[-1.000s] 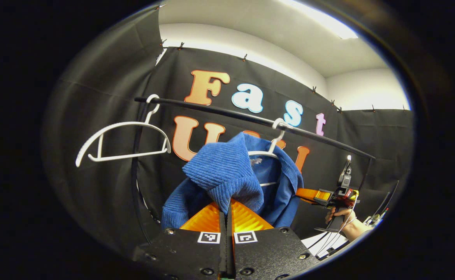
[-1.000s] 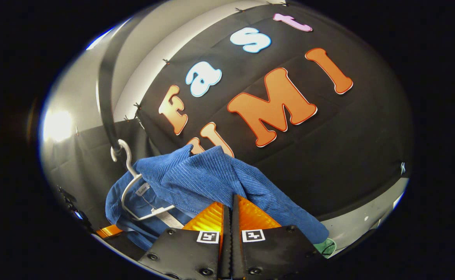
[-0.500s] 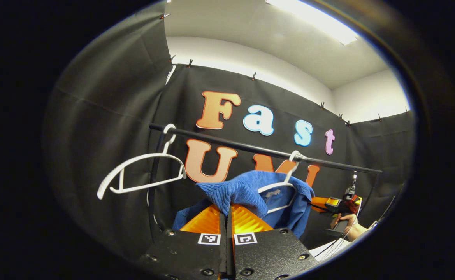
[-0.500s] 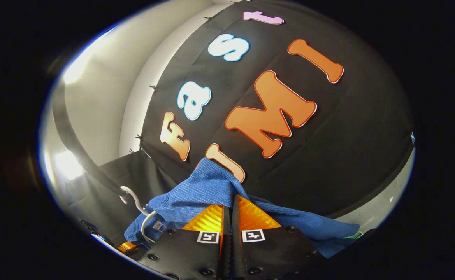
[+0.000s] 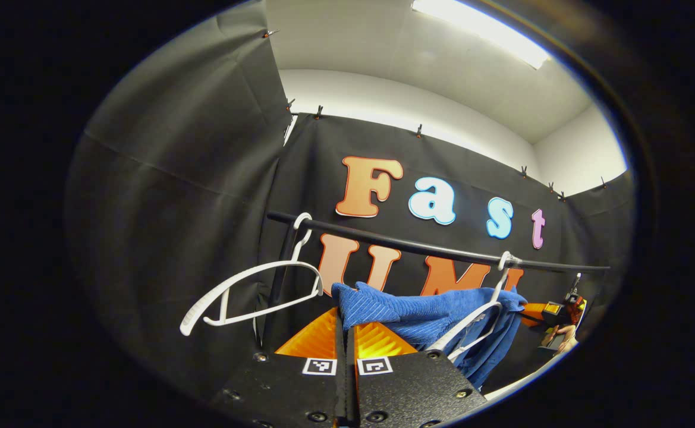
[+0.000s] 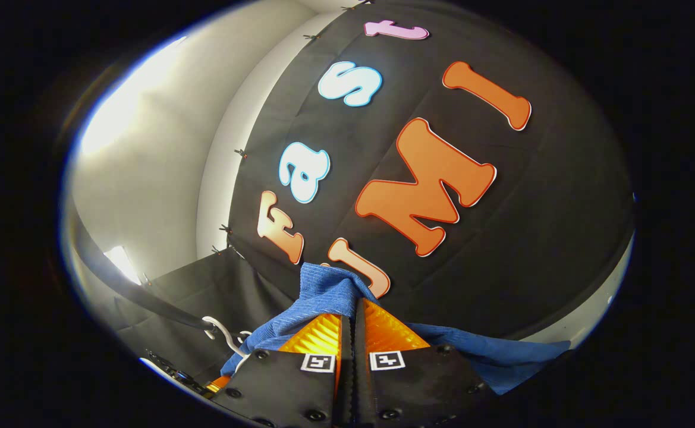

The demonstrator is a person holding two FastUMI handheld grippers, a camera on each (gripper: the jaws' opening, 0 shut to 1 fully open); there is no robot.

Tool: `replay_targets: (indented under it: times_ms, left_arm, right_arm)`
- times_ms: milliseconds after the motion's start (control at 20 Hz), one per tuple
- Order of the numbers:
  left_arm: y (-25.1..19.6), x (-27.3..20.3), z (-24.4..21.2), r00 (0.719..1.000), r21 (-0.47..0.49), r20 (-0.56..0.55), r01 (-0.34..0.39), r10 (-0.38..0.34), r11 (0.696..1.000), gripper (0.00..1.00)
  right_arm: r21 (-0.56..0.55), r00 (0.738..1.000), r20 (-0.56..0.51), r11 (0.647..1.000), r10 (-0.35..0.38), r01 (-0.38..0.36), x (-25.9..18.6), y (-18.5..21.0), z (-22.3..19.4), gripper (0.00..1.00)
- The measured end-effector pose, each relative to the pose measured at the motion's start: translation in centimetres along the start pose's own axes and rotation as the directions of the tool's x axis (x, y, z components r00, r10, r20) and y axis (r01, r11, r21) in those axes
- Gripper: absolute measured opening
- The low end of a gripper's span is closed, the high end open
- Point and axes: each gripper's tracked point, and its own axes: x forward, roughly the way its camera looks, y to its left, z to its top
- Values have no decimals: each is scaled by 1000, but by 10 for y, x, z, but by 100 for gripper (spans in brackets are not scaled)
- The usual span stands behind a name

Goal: Grasp the clothes on the hanger with both hands and then place them into the laundry hamper below.

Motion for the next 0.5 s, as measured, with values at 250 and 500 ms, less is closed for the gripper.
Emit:
replay_targets:
  times_ms: [250,500]
  left_arm:
    - [-5,18,-42,995,-76,-93,24,-31,997,0]
    - [-10,29,-74,988,-94,-148,36,-50,995,0]
  right_arm:
    - [19,999,44,1000,-10,9,-7,-10,25,8]
    - [27,996,36,997,-79,78,-4,-34,22,8]
